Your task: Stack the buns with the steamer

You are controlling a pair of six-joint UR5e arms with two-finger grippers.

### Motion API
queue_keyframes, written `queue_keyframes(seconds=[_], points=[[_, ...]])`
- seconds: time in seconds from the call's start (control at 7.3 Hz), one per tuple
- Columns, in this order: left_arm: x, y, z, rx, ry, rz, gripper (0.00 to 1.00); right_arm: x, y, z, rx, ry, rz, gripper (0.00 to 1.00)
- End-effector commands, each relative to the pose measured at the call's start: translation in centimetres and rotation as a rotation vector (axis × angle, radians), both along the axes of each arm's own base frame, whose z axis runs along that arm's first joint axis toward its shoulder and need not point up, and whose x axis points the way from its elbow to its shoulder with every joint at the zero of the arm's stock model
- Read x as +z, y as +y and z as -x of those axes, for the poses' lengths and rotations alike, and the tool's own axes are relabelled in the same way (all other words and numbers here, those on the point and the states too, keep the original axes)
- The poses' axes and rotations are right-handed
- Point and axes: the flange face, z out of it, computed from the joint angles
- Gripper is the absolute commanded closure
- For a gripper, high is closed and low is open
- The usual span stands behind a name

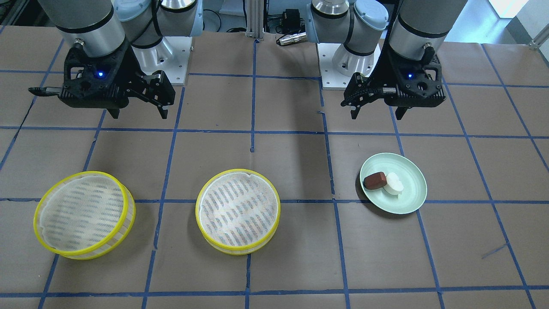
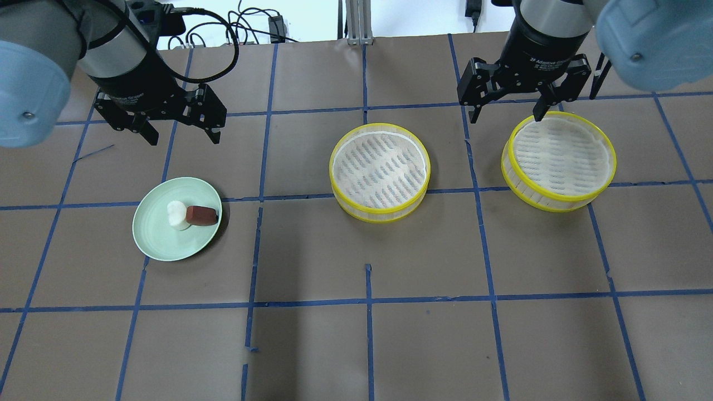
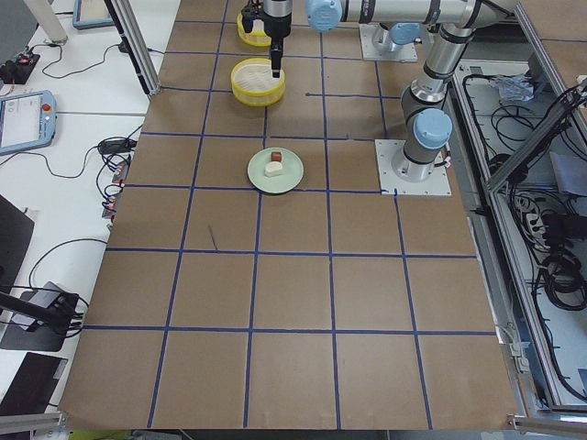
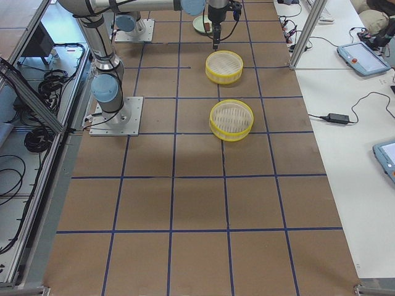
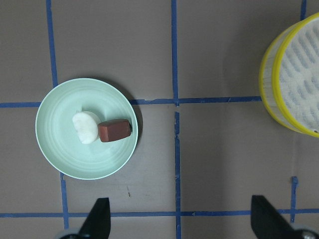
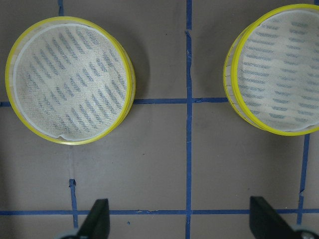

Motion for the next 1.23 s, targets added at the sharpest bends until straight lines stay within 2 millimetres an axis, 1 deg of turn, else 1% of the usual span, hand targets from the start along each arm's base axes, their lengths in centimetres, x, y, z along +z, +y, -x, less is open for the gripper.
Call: queue_keyframes(seconds=[0.0, 0.41, 0.55, 0.68, 0.82, 0.96, 1.1], points=[[0.1, 0.0, 0.0, 0.004, -0.001, -0.002, 0.00, 0.2, -0.1, -0.1, 0.001, -0.001, 0.020, 0.00], [-0.2, 0.2, 0.5, 0.001, -0.001, -0.008, 0.00, 0.4, 0.0, -0.1, 0.002, 0.001, 0.025, 0.00], [-1.7, 0.0, 0.7, -0.008, -0.011, -0.050, 0.00, 0.4, -0.1, 0.0, 0.001, 0.001, 0.025, 0.00], [-1.2, -0.7, -0.4, 0.021, -0.002, -0.034, 0.00, 0.3, -0.1, 0.3, 0.000, 0.024, 0.025, 0.00], [-3.0, -1.6, -4.8, 0.106, -0.005, -0.065, 0.00, 0.4, 0.0, 0.3, 0.000, 0.026, 0.027, 0.00], [-5.1, -3.2, -9.4, 0.198, 0.009, -0.107, 0.00, 0.3, -0.1, 0.3, 0.000, 0.025, 0.025, 0.00], [-8.2, -5.1, -11.0, 0.242, 0.008, -0.118, 0.00, 0.2, 0.0, 0.2, 0.000, 0.025, 0.022, 0.00]])
